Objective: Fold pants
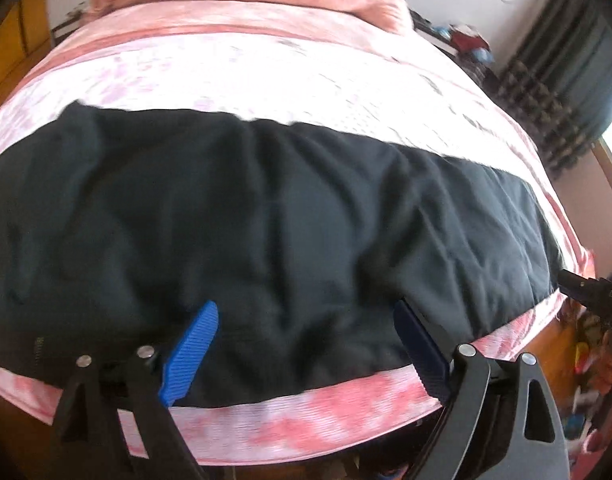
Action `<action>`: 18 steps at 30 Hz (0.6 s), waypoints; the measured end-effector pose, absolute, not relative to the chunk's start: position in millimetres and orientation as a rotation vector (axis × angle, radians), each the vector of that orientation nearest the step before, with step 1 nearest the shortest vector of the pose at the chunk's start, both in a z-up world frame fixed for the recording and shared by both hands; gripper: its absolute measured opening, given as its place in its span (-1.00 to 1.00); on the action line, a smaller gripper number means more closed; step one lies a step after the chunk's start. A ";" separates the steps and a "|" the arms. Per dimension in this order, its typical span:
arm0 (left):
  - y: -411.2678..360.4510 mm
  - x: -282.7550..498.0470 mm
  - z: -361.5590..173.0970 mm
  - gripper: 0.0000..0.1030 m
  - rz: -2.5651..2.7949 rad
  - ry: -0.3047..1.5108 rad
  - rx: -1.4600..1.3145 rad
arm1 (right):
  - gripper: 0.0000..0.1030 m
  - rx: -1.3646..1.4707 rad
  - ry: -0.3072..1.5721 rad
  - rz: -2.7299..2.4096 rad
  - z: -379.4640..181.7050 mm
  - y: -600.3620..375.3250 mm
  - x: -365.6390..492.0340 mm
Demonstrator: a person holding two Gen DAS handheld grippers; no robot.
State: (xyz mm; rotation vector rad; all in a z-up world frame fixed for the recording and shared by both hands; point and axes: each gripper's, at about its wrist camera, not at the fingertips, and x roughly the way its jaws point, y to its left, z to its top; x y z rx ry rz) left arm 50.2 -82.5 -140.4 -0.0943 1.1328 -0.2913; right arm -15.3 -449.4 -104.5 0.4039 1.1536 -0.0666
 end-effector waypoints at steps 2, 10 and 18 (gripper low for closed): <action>-96.1 51.4 -142.3 0.75 -0.294 1.136 -0.075 | 0.02 0.448 1.147 -0.117 -109.8 -479.4 -29.7; -122.6 57.7 -151.9 0.75 -0.264 1.133 -0.042 | 0.13 0.483 1.169 -0.190 -133.4 -531.0 -42.9; -119.7 61.2 -160.4 0.77 -0.246 1.150 -0.077 | 0.17 0.550 1.161 -0.174 -151.4 -541.7 -20.2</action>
